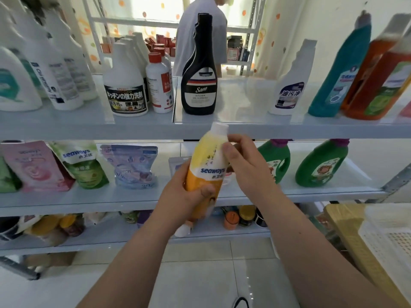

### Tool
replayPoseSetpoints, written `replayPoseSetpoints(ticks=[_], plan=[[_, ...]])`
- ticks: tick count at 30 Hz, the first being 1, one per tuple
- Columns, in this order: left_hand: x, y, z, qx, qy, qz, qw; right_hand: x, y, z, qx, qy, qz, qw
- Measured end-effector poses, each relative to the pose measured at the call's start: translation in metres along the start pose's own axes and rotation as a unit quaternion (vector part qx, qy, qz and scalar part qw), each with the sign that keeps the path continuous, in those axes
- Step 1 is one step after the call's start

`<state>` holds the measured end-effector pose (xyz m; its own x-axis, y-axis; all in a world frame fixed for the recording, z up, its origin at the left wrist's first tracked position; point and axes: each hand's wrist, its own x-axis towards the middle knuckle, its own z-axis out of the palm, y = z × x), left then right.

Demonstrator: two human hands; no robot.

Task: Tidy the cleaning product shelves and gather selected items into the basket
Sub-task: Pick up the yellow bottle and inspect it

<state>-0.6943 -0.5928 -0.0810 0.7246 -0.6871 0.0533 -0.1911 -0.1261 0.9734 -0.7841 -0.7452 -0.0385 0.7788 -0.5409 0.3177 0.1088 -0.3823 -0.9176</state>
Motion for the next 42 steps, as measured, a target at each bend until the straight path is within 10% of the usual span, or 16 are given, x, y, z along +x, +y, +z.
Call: replayPoseSetpoints(ticks=[9, 18, 25, 42], plan=[[0.072, 0.071, 0.021, -0.207, -0.007, -0.045, 0.977, 0.048, 0.01, -0.022, 0.011, -0.079, -0.041, 0.996], [0.131, 0.098, 0.041, 0.099, 0.016, 0.112, 0.989, 0.109, 0.011, -0.056, -0.003, 0.072, -0.052, 0.996], [0.146, 0.042, 0.034, 0.51, 0.118, 0.205, 0.827, 0.159, 0.022, -0.071, -0.036, 0.095, -0.062, 0.993], [0.162, -0.002, 0.042, 0.561, 0.135, 0.236, 0.782, 0.197, 0.061, -0.051, -0.157, 0.114, -0.042, 0.98]])
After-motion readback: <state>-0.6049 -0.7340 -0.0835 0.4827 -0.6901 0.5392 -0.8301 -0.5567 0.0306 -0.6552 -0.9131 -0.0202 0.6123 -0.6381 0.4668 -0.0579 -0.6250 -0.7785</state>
